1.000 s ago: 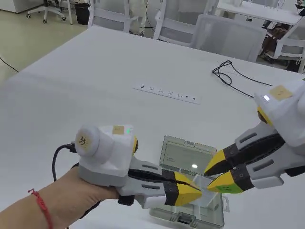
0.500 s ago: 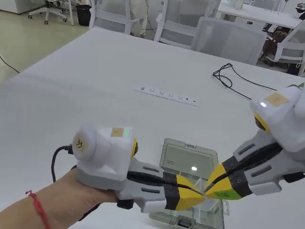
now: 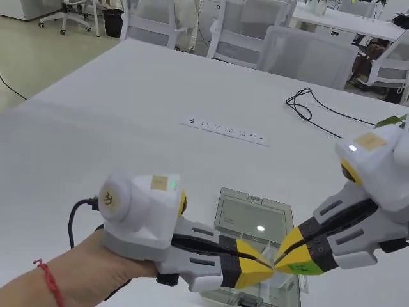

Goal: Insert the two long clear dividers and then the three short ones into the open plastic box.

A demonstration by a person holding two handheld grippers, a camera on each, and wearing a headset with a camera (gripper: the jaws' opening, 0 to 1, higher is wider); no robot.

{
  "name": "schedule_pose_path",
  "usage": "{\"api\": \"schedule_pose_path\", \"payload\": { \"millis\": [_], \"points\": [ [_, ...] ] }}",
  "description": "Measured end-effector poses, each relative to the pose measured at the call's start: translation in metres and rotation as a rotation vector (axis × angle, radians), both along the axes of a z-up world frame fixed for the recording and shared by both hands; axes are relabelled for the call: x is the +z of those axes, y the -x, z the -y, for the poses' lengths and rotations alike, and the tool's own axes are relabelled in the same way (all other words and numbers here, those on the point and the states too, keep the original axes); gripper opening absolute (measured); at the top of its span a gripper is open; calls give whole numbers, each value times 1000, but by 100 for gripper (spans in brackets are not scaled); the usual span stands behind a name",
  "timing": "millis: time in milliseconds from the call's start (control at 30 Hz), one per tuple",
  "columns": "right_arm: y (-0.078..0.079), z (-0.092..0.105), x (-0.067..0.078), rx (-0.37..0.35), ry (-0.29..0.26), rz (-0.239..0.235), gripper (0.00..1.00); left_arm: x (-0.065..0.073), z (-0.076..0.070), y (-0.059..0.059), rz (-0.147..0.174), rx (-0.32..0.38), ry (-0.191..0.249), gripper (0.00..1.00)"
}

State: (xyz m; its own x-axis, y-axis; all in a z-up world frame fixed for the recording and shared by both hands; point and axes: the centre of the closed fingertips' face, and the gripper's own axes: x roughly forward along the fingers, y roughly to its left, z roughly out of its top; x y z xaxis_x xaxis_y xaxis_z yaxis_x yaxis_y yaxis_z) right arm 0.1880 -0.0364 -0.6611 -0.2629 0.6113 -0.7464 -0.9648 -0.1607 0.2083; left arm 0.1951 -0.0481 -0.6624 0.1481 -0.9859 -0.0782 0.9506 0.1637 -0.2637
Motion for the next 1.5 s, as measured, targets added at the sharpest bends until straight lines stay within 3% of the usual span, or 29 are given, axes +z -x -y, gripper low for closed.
{"api": "schedule_pose_path", "payload": {
  "millis": [167, 600, 1100, 1367, 1500],
  "points": [
    [-5, 6, -1, -11, 8, 8, 3, -5, -3, -3, 1, 20, -21, 1],
    [-30, 28, -14, -87, 55, 59, 3, -20, -22, -13, -5, 97, -82, 18],
    [-58, 49, -42, -158, 144, 138, 3, -42, -45, -21, -15, 182, -159, 42],
    [-70, 57, -68, -128, 209, 203, 3, -53, -55, -27, -14, 231, -196, 64],
    [-76, 58, -78, -128, 213, 199, 3, -57, -59, -28, -22, 242, -208, 70]
  ]
}}
